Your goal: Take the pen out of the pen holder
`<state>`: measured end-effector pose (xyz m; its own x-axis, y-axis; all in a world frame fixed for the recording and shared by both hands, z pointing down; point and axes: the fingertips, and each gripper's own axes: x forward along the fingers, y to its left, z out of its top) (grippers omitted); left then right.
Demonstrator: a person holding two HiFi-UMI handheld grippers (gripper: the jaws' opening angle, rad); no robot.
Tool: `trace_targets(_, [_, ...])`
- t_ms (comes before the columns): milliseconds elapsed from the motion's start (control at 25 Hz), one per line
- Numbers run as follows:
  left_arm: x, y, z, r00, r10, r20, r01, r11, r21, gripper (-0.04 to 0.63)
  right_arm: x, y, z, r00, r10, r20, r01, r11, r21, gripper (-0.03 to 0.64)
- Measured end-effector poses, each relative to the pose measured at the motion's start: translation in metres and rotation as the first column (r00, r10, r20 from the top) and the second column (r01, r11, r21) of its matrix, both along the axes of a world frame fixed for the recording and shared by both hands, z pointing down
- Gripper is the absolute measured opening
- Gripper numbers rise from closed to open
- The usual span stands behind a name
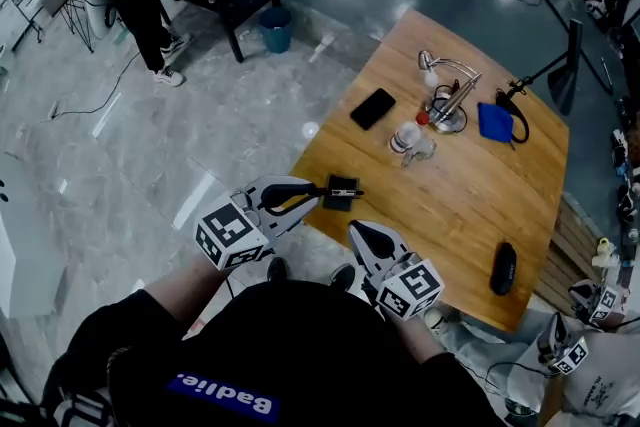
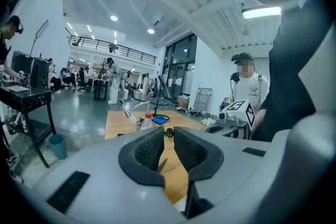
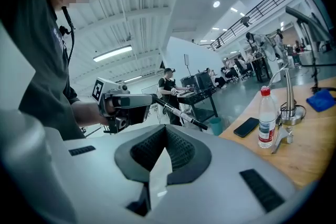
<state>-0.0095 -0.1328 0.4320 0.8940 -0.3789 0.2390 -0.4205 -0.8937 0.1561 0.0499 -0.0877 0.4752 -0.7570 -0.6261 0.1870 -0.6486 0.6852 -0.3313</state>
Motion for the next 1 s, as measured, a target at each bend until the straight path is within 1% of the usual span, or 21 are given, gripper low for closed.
trace_targets(240, [0.001,0.018,0.003,0.998,-0.028,-0.049,0.029,0.999,0.015,0.066,-0.004,0.005,-0.007,1.000,-0.009,0.007,0.009,1.000,0.029,0.003])
trace_targets(400, [0.006,0.030,0.009,0.997,-0.041,-0.064,0.042,0.999,0.018,0.066,-0.004,0.007,-0.009,1.000,-0.009,0.009,0.009,0.999,0.039,0.003])
trace_targets(600, [0.014,0.044,0.019,0.997,-0.036,-0.061,0.037,0.999,0.006,0.066,-0.002,0.011,-0.010,1.000,-0.011,0.007,0.011,0.999,0.043,0.003])
trace_targets(1000, [0.021,0.058,0.027,0.999,-0.024,-0.048,0.025,1.000,0.008,0.066,-0.001,0.018,-0.009,1.000,-0.018,0.003,0.018,0.999,0.044,0.003])
